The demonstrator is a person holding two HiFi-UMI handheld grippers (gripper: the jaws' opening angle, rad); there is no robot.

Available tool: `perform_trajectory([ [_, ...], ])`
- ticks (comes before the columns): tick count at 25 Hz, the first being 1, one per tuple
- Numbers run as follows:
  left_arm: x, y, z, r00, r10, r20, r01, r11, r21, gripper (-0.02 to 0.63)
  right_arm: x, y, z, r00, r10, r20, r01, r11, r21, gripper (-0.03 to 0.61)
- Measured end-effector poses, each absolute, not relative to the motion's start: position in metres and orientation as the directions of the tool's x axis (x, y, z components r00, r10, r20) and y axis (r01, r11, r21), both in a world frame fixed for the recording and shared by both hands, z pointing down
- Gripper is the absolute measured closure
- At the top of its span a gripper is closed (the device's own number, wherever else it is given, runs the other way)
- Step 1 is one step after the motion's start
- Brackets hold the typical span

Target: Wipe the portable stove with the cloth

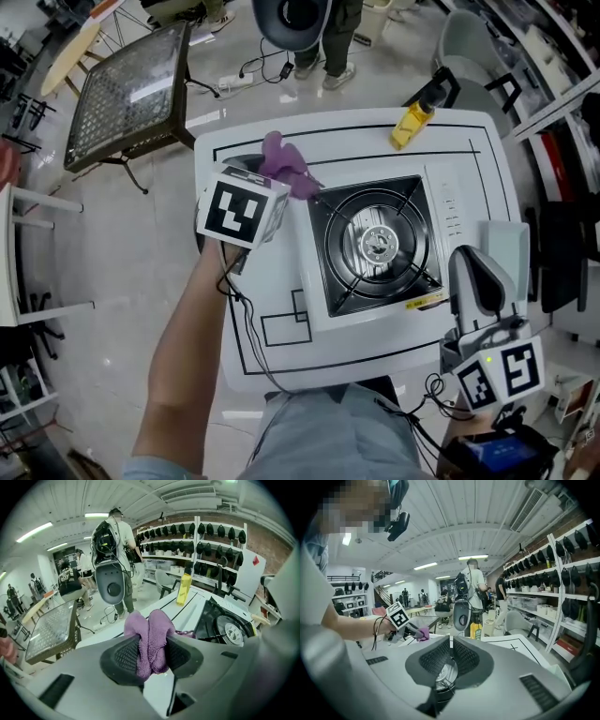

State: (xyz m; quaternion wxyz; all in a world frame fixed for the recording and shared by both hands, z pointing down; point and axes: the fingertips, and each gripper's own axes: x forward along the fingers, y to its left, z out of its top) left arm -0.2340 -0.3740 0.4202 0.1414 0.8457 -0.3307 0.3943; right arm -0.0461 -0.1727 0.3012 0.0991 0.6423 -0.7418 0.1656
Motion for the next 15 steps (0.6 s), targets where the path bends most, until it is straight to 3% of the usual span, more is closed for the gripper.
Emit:
perform_trajectory([
  [15, -0.237, -0.313, 0.421, 0.463, -0.444, 0.767, -0.624, -0.778, -0.074, 0.463, -0.065, -0.152, 0.316, -0.27, -0.895, 0.355, -0.959, 0.218, -0.179, 0.525],
])
